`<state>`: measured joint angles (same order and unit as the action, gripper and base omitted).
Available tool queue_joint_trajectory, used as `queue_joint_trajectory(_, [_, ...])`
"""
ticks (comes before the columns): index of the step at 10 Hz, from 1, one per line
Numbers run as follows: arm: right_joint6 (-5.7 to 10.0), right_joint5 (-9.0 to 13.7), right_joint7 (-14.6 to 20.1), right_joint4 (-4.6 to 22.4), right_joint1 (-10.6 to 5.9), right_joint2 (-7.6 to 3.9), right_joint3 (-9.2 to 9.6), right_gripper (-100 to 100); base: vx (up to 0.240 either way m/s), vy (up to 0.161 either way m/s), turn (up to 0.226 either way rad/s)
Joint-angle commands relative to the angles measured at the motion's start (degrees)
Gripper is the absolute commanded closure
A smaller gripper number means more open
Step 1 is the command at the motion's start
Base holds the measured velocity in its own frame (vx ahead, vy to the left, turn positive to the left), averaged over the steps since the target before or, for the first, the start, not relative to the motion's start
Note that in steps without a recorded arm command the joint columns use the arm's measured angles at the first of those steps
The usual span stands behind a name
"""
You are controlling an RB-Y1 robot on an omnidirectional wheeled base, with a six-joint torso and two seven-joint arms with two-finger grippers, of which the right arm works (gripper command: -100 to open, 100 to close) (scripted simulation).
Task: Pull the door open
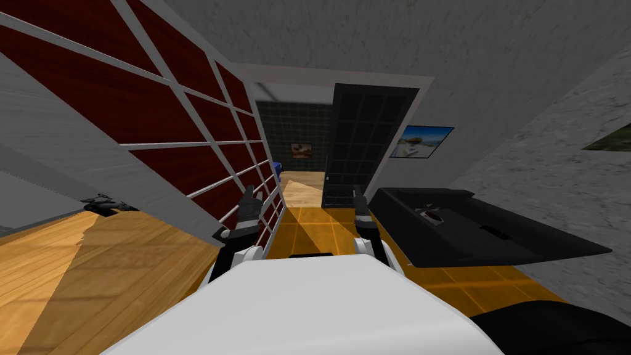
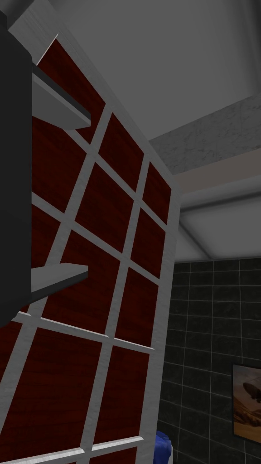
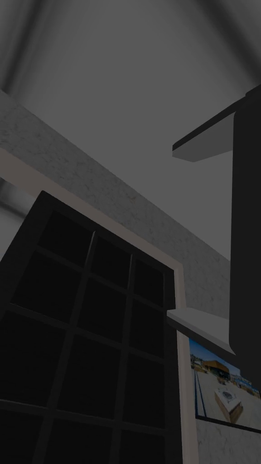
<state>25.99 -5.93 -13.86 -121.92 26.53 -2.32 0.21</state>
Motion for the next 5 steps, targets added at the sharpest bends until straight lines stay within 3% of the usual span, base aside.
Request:
queue_joint_trajectory(1, [0.88, -0.6, -1.5, 2.3, -0.68, -0.3, -0.51, -100, 0.112, 0.003, -0.014])
queue_joint_trajectory(5, [2.74, -2.1, -5.0, 7.8, -2.39, -0.97, -1.71, -100, 0.098, 0.014, -0.018])
